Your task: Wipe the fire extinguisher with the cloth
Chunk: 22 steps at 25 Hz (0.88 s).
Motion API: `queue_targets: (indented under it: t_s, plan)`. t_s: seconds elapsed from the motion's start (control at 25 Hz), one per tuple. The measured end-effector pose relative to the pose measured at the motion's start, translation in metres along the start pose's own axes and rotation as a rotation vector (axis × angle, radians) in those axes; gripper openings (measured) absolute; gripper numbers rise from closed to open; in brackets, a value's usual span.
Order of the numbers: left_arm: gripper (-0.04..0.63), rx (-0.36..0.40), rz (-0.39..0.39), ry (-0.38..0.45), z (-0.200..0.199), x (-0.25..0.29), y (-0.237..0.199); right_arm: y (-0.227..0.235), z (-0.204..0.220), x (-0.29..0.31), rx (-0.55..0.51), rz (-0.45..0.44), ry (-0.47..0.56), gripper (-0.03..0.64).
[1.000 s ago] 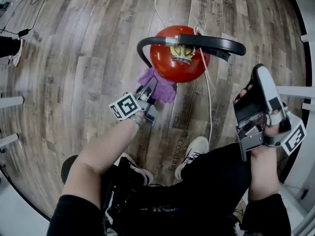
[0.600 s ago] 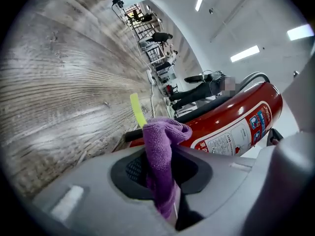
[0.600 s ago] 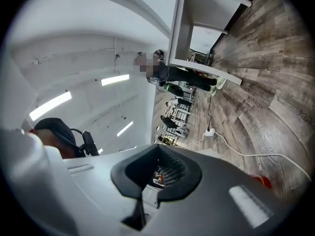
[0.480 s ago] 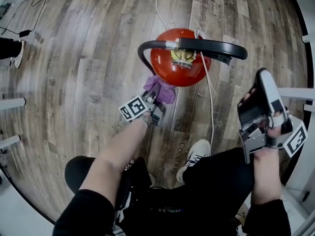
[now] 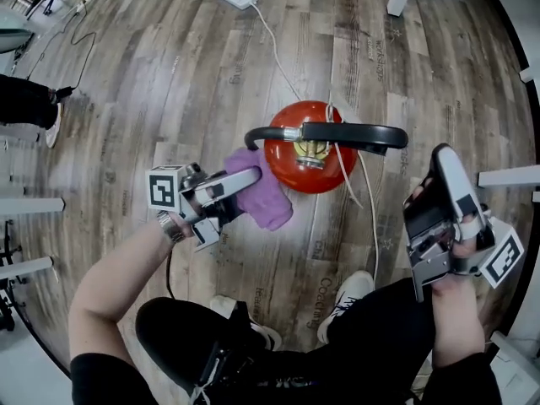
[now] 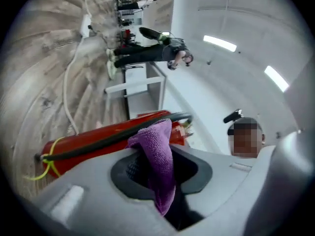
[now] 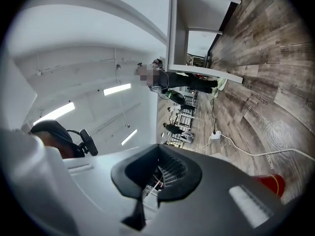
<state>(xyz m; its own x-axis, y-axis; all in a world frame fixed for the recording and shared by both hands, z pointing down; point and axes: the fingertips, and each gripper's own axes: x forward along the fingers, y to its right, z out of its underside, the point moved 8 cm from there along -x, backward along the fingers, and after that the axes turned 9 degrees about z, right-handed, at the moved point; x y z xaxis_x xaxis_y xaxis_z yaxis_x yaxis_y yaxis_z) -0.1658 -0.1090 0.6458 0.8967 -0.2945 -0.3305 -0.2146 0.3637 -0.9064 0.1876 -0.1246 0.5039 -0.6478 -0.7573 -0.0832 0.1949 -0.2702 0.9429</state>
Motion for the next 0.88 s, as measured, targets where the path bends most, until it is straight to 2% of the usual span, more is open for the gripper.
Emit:
queue_targets:
  t_s: [0.12,0.2,0.28,0.4,0.52,0.56,0.64,0.72,0.88]
  plan:
    - [0.077,0.148,0.141,-0.082,-0.040,0.022,0.067,0.003,0.000,0.003,-0.001,0.009,-0.006,0.000]
    - [0.077,0.251,0.180,-0.145,-0.069,0.035,0.103,0.006,0.000,0.003,0.004,0.021,-0.005,0.000]
    - [0.075,0.344,0.159,-0.267,-0.100,0.051,0.121,0.008,-0.001,0.003,0.009,0.027,-0.002,0.000]
    - [0.075,0.424,0.051,-0.549,-0.133,0.087,0.114,0.005,-0.002,0.004,-0.010,0.019,0.004,0.000]
    - [0.077,0.400,-0.047,-0.876,-0.141,0.122,0.089,0.000,-0.004,0.000,-0.040,0.010,0.018,0.001]
    - [0.078,0.371,-0.067,-0.963,-0.142,0.131,0.079,-0.001,-0.007,-0.002,-0.043,0.009,0.028,0.000]
    - [0.078,0.292,-0.081,-1.078,-0.141,0.147,0.062,-0.002,-0.013,-0.007,-0.050,0.006,0.054,0.002]
    - [0.078,0.213,-0.073,-1.127,-0.140,0.160,0.045,-0.005,-0.020,-0.011,-0.081,-0.019,0.054,0.001]
    - [0.080,0.133,-0.069,-1.059,-0.147,0.171,0.015,-0.016,-0.020,-0.014,-0.217,-0.151,-0.125,0.002]
